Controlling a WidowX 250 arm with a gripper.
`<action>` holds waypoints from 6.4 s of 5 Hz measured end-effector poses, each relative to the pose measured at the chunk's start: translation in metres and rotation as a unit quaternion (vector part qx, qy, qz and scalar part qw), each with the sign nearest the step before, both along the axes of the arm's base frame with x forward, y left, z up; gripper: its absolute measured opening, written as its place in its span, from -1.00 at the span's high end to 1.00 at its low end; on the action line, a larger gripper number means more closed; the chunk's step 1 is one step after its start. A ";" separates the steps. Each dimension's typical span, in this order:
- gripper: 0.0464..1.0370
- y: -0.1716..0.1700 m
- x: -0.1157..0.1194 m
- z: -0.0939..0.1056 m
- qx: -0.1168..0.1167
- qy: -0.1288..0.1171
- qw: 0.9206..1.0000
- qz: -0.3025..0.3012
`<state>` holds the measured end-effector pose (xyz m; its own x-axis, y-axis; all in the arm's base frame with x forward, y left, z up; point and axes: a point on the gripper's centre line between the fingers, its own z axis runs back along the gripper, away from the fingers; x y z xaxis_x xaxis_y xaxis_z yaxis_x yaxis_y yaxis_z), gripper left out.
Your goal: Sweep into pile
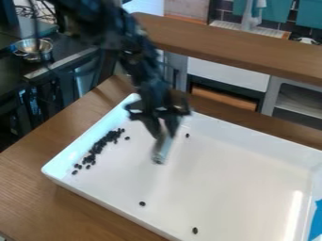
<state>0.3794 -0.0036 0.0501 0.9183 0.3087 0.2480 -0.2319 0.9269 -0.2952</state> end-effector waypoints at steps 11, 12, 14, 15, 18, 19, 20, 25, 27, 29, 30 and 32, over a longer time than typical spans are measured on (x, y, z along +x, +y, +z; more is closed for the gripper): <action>0.39 0.118 -0.028 -0.042 0.066 -0.006 0.993 0.102; 0.39 0.129 -0.034 -0.029 0.064 -0.020 0.993 0.094; 0.39 0.069 -0.041 0.022 0.004 -0.035 0.997 0.067; 0.39 0.014 -0.041 0.026 0.007 -0.022 0.998 0.055; 0.39 -0.133 -0.030 -0.007 0.029 0.003 0.998 0.052; 0.39 -0.143 -0.031 -0.027 0.044 0.001 0.999 0.028; 0.39 -0.139 -0.039 -0.037 0.046 0.000 0.999 0.023; 0.39 -0.023 -0.059 -0.047 0.101 -0.037 0.994 -0.036; 0.39 0.037 -0.068 -0.048 0.145 -0.024 0.987 -0.067; 0.39 0.089 -0.082 -0.037 0.159 -0.010 0.985 -0.071; 0.39 0.107 -0.084 -0.034 0.176 -0.020 0.982 -0.071; 0.39 0.117 -0.080 -0.014 0.196 -0.035 0.978 -0.064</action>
<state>0.2996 0.1137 0.0360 0.9197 0.0612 0.3879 -0.0992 0.9920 0.0786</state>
